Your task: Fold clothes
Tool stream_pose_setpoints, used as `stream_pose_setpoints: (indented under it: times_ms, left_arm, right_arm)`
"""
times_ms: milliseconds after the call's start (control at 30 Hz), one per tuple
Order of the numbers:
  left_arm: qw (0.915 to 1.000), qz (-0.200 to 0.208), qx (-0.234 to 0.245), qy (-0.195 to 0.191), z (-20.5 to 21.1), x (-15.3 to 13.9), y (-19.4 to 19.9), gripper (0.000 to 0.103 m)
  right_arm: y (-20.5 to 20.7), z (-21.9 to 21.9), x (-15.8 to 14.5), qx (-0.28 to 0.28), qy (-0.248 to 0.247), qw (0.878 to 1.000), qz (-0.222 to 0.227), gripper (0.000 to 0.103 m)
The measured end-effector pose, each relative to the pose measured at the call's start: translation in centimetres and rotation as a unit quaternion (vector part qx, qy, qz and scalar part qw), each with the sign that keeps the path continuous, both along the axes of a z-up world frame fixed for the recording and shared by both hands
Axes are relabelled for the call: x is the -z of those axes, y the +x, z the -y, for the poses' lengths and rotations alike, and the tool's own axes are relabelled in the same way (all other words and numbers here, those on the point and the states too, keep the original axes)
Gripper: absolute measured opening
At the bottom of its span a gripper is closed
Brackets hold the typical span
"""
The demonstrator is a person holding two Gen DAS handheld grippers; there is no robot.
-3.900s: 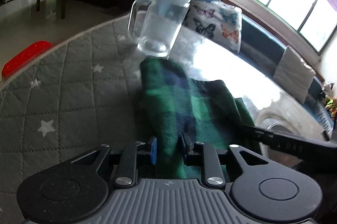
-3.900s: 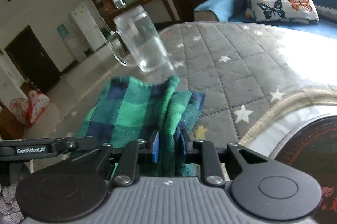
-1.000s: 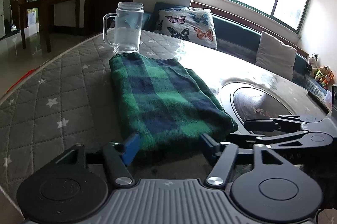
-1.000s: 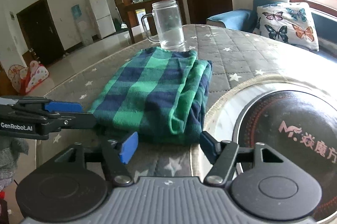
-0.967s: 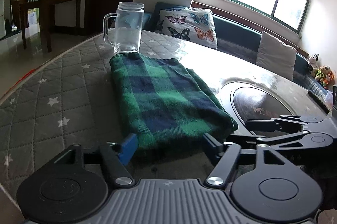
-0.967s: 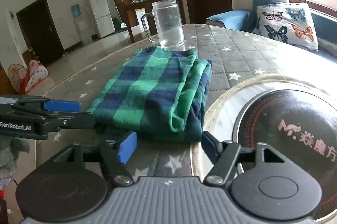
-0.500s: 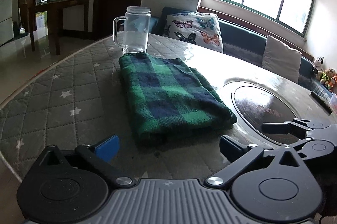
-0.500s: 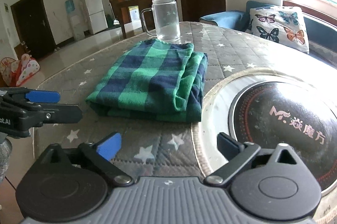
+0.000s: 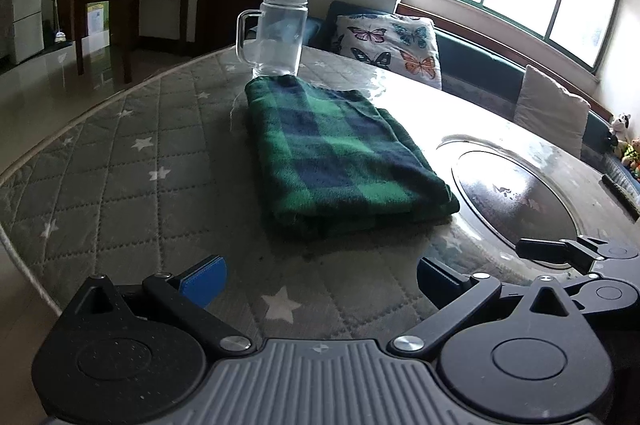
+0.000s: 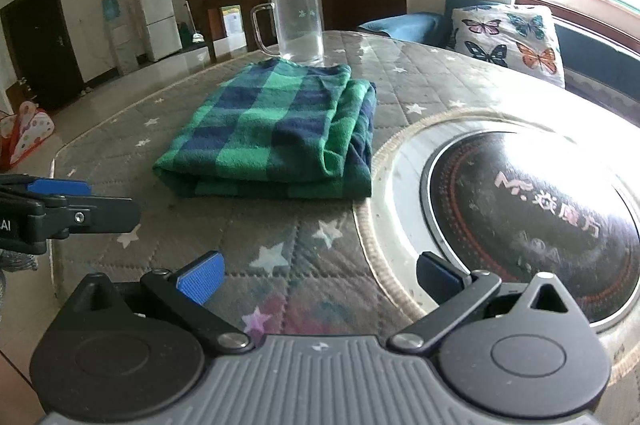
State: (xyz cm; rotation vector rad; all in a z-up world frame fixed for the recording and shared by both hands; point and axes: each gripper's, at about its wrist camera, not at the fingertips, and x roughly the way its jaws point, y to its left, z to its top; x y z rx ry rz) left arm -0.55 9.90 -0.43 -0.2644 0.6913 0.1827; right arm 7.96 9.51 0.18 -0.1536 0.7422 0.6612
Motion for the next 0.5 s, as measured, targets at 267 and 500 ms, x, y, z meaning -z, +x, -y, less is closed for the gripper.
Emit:
stream_pose_setpoints:
  times_ms: [267, 500]
  left_arm:
    - [1.0, -0.006, -0.003, 0.007, 1.0, 0.1, -0.7, 0.103]
    - [0.9994, -0.021, -0.012, 0.026, 1.8, 0.4, -0.9, 0.103]
  right_arm:
    - [-0.9, 0.4, 0.2, 0.008, -0.004, 1.0, 0.0, 0.103]
    - [-1.4, 0.7, 0.2, 0.009, 0.0, 1.0, -0.001, 0.103]
